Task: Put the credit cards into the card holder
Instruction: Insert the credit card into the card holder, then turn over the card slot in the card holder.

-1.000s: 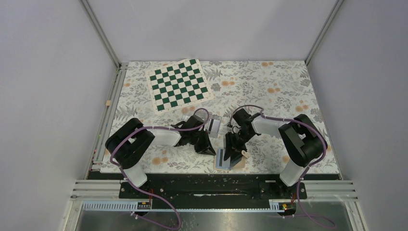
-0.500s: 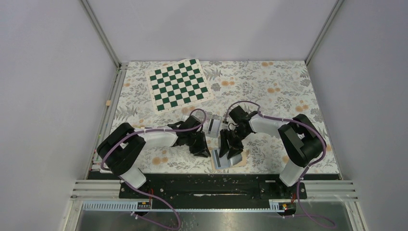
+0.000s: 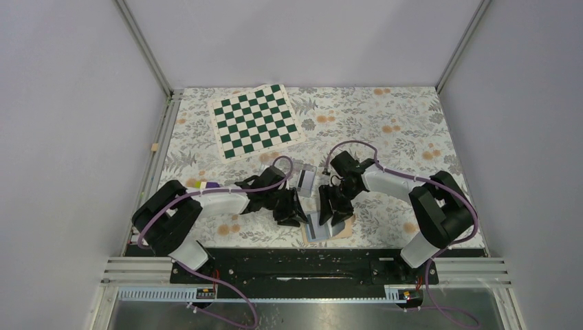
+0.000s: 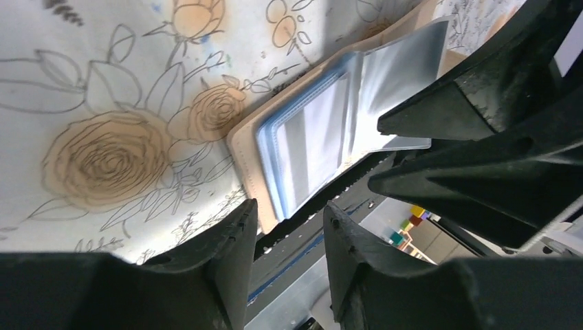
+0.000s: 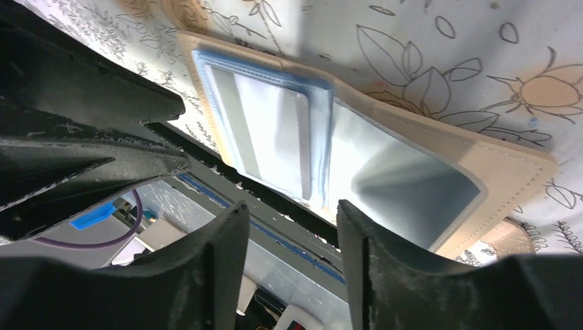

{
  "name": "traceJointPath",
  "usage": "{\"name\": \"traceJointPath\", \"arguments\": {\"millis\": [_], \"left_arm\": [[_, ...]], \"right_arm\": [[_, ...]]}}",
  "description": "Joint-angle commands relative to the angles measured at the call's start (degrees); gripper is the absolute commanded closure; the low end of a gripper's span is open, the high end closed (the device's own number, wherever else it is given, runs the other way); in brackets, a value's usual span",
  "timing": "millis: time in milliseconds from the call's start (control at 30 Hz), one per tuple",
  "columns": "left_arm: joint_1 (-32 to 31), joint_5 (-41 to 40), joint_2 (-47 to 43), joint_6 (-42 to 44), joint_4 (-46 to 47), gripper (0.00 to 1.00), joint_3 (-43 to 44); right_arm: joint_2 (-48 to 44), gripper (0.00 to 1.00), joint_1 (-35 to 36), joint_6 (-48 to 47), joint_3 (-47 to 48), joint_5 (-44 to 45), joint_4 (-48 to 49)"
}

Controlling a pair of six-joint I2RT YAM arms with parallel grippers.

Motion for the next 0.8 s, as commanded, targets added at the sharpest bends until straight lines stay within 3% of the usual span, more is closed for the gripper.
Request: {"name": "traceJointPath", "arguments": {"millis": [0, 100, 367, 467, 600, 767], "left_arm": [[-0.3, 3.7, 2.4, -1.6, 6.4, 0.61, 0.7], [-0.3, 3.4, 3.9, -1.7, 7.4, 0.61, 0.5], [-0.4, 3.5, 5.5, -2.7, 11.4, 0.68, -1.0], [-0.4, 2.7, 4.8, -2.2, 9.2, 0.73, -0.4], [-0.6, 0.0, 2.7, 0.2, 2.7, 0.73, 1.8], [-1.1, 0.2, 0.8, -0.3, 2.1, 0.72, 2.7]], "right_arm": [[0.7, 0.5, 0.4, -1.6, -1.0, 2.6, -2.1], [1.6, 0.64, 0.4, -1.8, -1.7, 3.4, -2.1], [2.4, 0.84, 0.4, -2.2, -2.9, 3.7, -1.9], [2.8, 0.88, 0.4, -2.1, -2.9, 3.5, -1.6], [3.6, 0.91, 0.4, -2.0, -2.8, 3.4, -1.2], [4.1, 0.93, 0.5, -1.9, -2.7, 3.2, -1.0]]}}
